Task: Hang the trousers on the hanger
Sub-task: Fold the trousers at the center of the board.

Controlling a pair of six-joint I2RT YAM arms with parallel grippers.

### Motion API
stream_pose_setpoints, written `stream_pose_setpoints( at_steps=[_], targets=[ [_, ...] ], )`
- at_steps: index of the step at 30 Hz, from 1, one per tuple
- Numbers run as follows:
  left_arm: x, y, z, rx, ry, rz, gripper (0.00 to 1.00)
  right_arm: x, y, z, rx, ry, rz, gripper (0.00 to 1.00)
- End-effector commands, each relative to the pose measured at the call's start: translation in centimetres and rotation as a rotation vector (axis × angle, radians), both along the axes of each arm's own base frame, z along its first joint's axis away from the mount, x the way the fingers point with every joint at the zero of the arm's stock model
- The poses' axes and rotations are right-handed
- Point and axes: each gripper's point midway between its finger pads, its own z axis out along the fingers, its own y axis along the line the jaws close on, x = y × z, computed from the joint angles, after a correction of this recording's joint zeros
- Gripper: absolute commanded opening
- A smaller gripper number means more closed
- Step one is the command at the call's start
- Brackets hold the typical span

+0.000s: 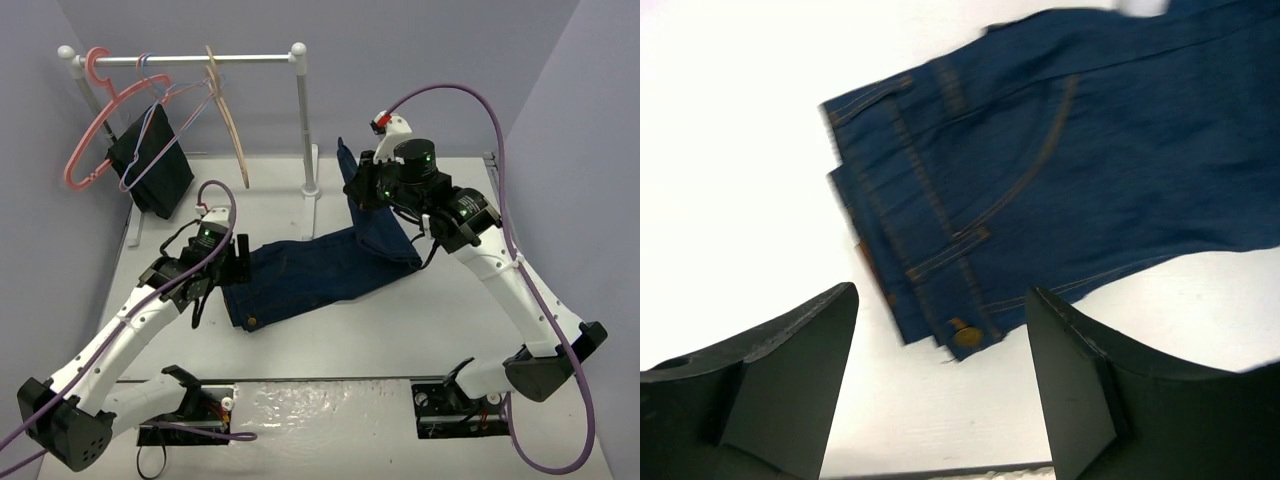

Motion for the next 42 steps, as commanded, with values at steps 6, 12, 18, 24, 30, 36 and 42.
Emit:
stream_pose_setpoints(
  at_steps=[6,12,18,24,30,36,42],
  targets=[
    [-1.5,3.1,0.2,-0.012,0.014,0.101,0.66,-1.4,8.9,0.8,0.189,-0.050,0.078,0.00],
    [-1.7,3.8,0.3,-0.017,0.011,0.121,0.66,-1.8,12.9,-3.6,0.199,-0.016,0.100,0.00],
    [-1.8,4.5,0.6,0.000,0.008,0.129,0.67,-2.5,15.9,-8.6,0.168,0.023,0.122,0.00],
    [-2.0,3.9,-1.7,-0.036,0.059,0.149,0.67,-3.5,18.9,-12.1,0.187,0.057,0.166,0.01],
    [-2.3,4.0,-2.4,-0.063,0.058,0.178,0.67,-3.7,21.3,-15.3,0.165,0.090,0.203,0.05],
    [-2.8,4.9,-2.0,-0.036,0.048,0.202,0.67,-4.0,23.5,-17.8,0.151,0.121,0.235,0.15],
    [-3.4,5.5,-0.9,-0.047,0.017,0.229,0.67,-6.2,24.9,-17.8,0.148,0.154,0.357,0.53]
  ],
)
